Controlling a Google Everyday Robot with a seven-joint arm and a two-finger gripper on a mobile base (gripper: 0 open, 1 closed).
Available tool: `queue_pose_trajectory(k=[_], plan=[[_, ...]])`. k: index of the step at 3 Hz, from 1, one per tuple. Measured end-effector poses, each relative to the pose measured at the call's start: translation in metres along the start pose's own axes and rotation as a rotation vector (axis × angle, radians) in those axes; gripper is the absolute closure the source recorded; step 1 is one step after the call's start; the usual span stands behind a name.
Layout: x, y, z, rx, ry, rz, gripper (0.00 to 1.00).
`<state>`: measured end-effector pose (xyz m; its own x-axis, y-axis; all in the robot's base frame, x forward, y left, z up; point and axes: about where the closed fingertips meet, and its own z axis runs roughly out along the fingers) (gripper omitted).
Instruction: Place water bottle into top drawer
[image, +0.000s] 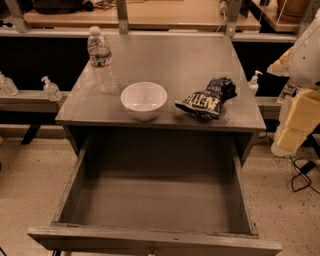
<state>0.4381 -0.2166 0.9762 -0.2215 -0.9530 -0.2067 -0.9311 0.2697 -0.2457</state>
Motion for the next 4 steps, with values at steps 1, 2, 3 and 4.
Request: queue_pose_trajectory(k=[1, 2, 3, 4], plan=[[-0.003, -0.006, 0.000, 0.011, -0.003, -0.004, 0.00], [-0.024, -0.056, 0.000, 0.086, -0.020, -0.036, 0.00], [-0.066, -0.120, -0.004, 0.216, -0.078, -0.056, 0.00], [-0.159, -0.204, -0.001, 0.364, -0.262, -0.101, 0.00]])
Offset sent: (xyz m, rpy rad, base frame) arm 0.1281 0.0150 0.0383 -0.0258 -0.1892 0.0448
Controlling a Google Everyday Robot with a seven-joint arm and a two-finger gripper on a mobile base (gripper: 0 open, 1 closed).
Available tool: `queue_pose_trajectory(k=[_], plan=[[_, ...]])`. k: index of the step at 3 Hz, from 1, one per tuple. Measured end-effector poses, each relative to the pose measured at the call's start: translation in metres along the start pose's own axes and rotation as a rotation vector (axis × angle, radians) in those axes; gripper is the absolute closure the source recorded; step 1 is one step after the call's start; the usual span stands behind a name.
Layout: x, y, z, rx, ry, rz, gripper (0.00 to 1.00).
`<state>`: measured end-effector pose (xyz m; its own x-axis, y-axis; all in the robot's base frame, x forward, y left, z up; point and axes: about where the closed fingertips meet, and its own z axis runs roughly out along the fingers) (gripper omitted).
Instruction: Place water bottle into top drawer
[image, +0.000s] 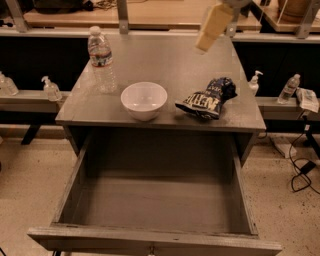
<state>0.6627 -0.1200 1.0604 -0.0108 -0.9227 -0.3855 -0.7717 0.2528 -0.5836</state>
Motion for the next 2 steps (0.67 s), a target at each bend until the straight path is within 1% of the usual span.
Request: queue_pose_trajectory(k=[1, 2], plan=[[-0.040, -0.043, 0.039, 0.084, -0.186, 0.104, 0.00], [-0.049, -0.061, 0.045, 0.132, -0.236, 0.126, 0.00]])
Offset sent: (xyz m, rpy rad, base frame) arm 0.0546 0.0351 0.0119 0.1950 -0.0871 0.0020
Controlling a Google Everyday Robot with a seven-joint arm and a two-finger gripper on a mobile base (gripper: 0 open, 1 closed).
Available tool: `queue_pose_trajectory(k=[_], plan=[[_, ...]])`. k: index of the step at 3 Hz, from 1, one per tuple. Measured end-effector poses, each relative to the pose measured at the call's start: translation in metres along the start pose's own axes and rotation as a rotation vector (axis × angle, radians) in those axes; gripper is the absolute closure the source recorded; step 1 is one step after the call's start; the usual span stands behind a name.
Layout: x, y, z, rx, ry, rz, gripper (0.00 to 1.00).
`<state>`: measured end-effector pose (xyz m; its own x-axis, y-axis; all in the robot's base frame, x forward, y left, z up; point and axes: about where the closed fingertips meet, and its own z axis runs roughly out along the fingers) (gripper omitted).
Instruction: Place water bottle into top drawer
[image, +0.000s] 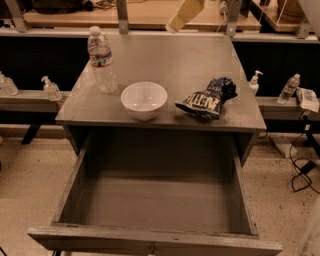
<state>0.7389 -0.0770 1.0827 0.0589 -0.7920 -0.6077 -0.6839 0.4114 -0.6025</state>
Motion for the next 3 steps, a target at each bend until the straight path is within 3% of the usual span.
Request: queue_pose_trajectory(k=[1, 2, 3], plan=[[0.000, 0.001, 0.000, -0.003, 0.002, -0.001, 0.00], [-0.002, 0.016, 0.011, -0.054, -0.065, 0.086, 0.00], [-0.017, 0.060, 0.030, -0.154, -0.245, 0.250, 0.00]])
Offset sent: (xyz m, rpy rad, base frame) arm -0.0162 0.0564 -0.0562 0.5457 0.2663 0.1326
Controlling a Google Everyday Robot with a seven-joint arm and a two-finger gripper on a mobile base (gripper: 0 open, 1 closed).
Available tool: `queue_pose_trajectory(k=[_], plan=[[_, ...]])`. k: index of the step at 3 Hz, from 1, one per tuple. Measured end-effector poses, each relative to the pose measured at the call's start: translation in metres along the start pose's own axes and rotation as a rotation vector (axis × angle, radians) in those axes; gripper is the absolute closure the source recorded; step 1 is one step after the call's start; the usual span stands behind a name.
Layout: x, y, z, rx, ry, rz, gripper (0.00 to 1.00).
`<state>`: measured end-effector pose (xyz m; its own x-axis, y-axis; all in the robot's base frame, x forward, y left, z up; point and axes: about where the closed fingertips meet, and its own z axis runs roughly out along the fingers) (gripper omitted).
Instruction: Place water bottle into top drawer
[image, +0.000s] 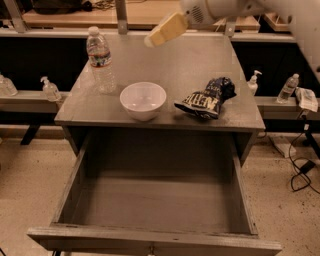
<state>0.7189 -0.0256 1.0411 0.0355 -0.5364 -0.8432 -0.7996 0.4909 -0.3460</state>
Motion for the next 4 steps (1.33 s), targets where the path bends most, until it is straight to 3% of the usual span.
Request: queue_pose_trajectory(k=[1, 2, 3, 4], plan=[[0.013, 0.039, 0.020, -0.053, -0.130, 0.084, 0.00], [0.015, 0.074, 0.050, -0.093, -0.209, 0.033, 0.00], [0.015, 0.073, 0.051, -0.088, -0.216, 0.033, 0.00], [0.013, 0.070, 0.064, -0.051, -0.300, 0.065, 0.00]])
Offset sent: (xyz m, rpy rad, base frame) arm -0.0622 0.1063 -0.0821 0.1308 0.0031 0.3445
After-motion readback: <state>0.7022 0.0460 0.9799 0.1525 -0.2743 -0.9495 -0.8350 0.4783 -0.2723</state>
